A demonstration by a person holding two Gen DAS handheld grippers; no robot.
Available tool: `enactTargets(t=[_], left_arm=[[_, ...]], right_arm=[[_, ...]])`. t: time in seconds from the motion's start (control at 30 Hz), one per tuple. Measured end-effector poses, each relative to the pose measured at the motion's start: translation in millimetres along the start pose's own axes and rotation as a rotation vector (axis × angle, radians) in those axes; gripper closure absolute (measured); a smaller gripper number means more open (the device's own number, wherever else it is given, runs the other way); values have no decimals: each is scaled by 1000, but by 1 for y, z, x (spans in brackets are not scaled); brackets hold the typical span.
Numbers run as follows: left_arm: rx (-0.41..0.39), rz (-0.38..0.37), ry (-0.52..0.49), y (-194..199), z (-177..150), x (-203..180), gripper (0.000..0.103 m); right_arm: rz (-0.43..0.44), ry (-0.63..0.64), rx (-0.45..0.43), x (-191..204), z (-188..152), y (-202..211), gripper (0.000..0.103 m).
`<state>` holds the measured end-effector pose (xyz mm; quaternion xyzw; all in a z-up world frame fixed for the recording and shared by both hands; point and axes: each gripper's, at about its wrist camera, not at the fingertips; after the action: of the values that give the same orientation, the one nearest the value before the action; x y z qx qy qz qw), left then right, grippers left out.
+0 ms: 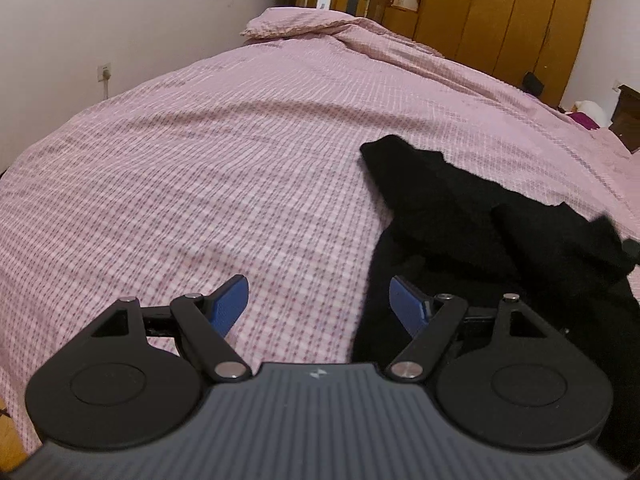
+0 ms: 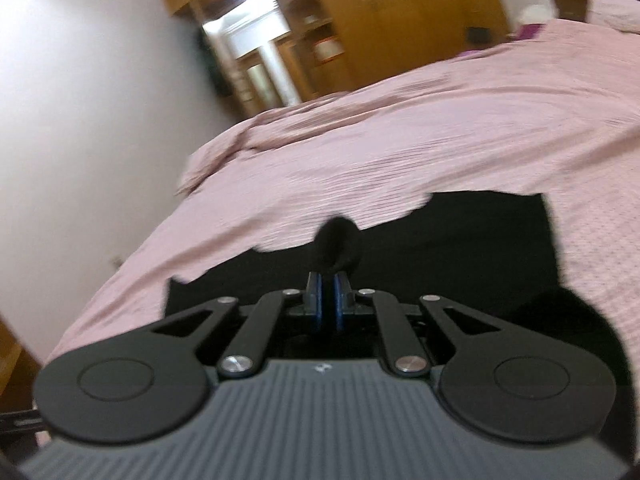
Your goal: Fold small clothes
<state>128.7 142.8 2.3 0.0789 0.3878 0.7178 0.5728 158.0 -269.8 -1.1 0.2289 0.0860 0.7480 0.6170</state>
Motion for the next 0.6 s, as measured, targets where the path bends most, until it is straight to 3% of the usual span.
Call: enactTargets(t=[0.17,0.37,0.4,0.43,0.47,0.6], left_arm=[[2,-20,-25,-8,7,-17,21],[0,-38,-56,-17,12,-37,21],[2,-41,-56,-18,13,-40,21],[5,-46,-57,-20,13,-42,21],[7,-50,-59,-21,13,-44,22],[11,-60,-76,-24,11,-53,21]], right_arm=[[-131,7,44,-32,-12,-8,94],[-84,-73,95,-56,-19,-15,88],[-73,-64,93,-53,-18,-19,72],[-58,-58,85,-54,-18,-19,46],[-44,-54,72,-53,-18,-21,37],[19,-25,73,-46,-14,-35,34]])
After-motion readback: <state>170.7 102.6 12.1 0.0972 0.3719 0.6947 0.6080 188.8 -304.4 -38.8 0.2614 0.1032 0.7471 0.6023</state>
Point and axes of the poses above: each gripper's, at about its wrist camera, not at the fingertips, and y roughly against the way its jaws point, x to its left, z to its top, and after that the axes turned 14 degrees about y, right-handed
